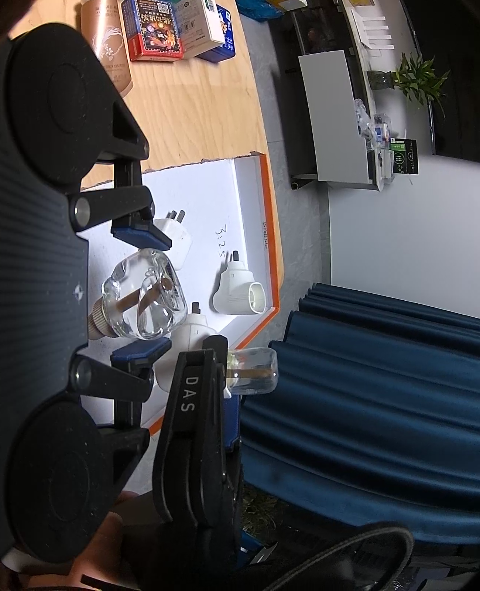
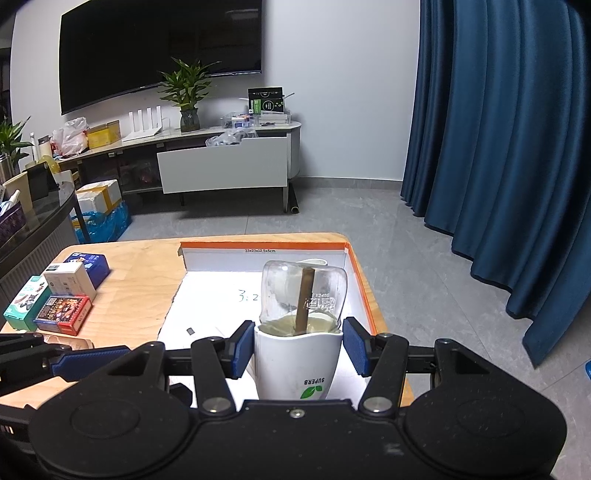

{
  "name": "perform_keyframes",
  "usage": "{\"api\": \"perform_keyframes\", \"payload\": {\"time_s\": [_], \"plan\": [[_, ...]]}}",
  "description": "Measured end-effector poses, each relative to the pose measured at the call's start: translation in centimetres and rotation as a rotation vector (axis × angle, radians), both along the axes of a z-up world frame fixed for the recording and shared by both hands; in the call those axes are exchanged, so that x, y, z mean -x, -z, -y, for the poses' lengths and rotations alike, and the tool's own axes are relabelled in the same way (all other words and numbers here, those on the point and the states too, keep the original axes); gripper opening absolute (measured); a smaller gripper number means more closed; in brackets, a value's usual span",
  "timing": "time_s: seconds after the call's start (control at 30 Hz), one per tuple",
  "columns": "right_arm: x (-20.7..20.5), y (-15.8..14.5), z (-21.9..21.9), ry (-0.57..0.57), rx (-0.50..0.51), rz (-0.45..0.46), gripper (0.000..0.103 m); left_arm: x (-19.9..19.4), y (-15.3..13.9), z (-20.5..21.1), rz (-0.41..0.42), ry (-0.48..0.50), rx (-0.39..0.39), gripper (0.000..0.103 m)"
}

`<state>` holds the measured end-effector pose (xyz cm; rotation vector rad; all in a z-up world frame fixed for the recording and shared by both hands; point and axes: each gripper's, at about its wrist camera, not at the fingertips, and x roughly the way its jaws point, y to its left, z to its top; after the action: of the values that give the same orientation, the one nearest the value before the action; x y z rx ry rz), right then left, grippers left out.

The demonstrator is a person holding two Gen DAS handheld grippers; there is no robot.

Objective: Organize rigid objects
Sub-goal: 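Open the left tool to drop the glass bottle while the right tool releases the air freshener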

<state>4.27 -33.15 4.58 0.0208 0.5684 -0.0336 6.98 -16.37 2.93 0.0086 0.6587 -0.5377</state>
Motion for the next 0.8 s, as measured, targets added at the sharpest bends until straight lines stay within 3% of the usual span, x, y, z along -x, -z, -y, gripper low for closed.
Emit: {"api": "perform_keyframes", "payload": {"time_s": [0.23, 0.4, 0.5, 0.8], "plan": [[-1.3, 0.2, 0.6, -0.037, -0.030, -0.025, 0.064, -0.2, 0.2, 0.3, -0.006, 0.004, -0.006, 0.052], [-3.9, 0.8, 2.5, -0.079, -0.149, -0.114, 0.064, -0.3, 0.3, 0.4, -0.010, 0.003, -0.014, 0.052], [-4.3, 0.2, 3.3, -0.015, -0.107, -0.068, 0.074, -0.4, 0.4, 0.6, -0.011, 0.005, -0.022, 0.052], [-0.4, -2.8, 4.9, 0.059, -0.061, 0.071, 0.076, -1.2, 1.0, 2.1, -0.018, 0.034, -0.029, 0.052]]}}
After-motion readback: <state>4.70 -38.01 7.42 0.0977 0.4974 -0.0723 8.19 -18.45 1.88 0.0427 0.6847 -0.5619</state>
